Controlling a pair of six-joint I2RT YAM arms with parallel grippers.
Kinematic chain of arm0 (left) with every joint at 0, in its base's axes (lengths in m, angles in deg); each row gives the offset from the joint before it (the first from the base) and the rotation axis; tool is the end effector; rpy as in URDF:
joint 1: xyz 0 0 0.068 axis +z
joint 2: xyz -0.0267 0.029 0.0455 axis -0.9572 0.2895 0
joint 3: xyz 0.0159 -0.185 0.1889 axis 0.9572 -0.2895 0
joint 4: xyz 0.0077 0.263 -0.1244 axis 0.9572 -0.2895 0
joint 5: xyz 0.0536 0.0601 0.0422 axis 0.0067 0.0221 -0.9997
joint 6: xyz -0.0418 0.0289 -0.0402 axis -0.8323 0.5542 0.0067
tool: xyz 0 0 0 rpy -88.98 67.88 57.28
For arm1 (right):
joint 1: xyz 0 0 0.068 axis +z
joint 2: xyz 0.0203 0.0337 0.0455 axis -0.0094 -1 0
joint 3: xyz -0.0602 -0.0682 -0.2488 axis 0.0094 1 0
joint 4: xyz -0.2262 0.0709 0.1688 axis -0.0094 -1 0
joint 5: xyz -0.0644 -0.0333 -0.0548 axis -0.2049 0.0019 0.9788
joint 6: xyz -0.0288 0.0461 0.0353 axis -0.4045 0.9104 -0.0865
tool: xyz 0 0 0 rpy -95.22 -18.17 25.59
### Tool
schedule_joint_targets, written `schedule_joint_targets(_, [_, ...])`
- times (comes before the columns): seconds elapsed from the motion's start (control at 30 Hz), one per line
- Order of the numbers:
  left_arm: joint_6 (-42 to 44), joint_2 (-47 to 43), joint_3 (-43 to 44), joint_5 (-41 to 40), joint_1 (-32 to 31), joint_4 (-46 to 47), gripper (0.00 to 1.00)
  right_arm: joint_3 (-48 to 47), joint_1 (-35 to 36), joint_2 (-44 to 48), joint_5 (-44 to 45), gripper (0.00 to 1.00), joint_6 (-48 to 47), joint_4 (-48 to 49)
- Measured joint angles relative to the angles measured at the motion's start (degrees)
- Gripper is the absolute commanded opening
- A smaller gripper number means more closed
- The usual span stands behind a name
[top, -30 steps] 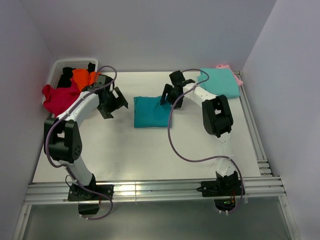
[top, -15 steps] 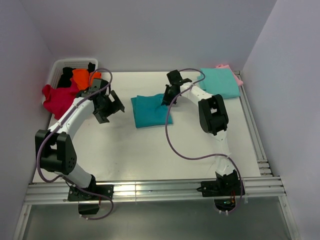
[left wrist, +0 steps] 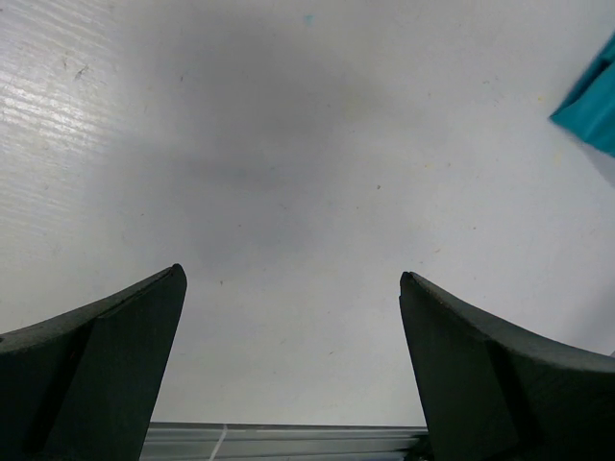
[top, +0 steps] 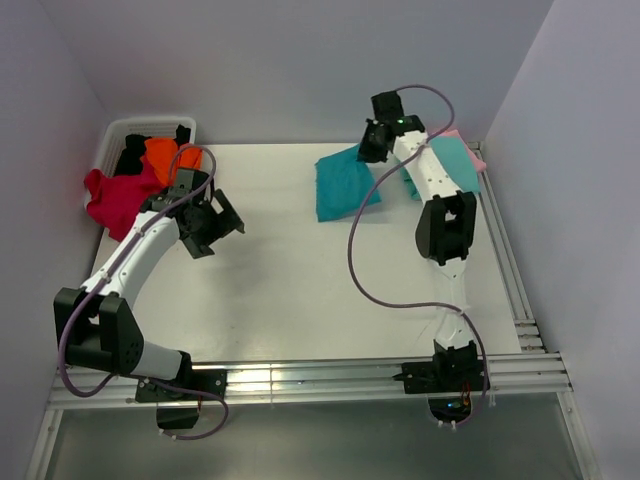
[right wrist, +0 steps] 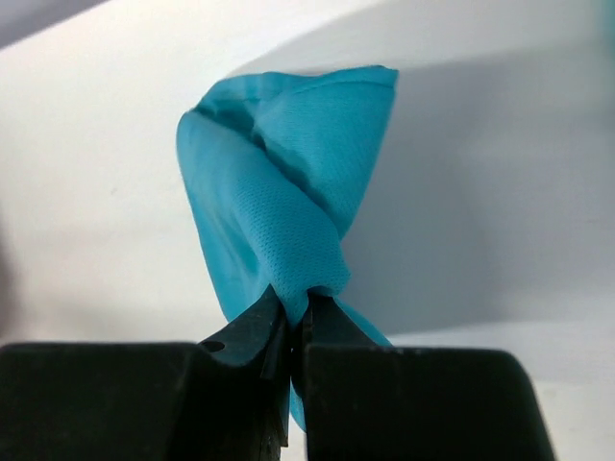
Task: Fold and stack the t-shirts
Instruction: Put the neatly folded tshirt into the corner of the board with the right arm
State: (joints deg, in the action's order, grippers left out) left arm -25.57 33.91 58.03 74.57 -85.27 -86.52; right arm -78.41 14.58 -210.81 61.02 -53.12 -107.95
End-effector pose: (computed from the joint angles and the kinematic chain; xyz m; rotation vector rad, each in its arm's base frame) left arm 0.3176 -0.0693 0.2477 -0.7853 2.5720 -0.3679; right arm 0.5410 0.1389 0.2572 0.2961 2.4429 0.4248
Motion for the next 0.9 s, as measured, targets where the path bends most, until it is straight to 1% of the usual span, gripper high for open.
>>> schedule_joint_targets(0.2, [-0.26, -0.22, -1.66, 0.24, 0.0, 0.04, 0.99, -3.89, -6.51, -1.22, 1.68, 0.0, -1.2, -2.45])
schedule_joint_targets(0.33, [-0.35, 0.5, -1.79, 0.24, -0.09, 0.0, 0.99, -8.33, -9.29, -2.86, 1.27, 0.0, -1.4, -2.47])
schedule_joint_targets(0.5, [-0.2, 3.82, -0.52, 0.02, -0.7, -0.35, 1.0, -12.46, -12.0, -4.22, 0.0, 0.0, -0.92, -0.81])
schedule_joint_targets(0.73, [-0.35, 7.13, -0.46, -0.24, -3.17, 0.17, 1.0, -13.42, -15.54, -4.7, 0.15, 0.0, 0.66, 2.36])
schedule_joint_targets(0.9, [-0.42, 10.36, -0.52, -0.26, -5.81, 0.98, 0.99, -13.14, -19.23, -4.37, 3.72, 0.0, 1.2, 4.13])
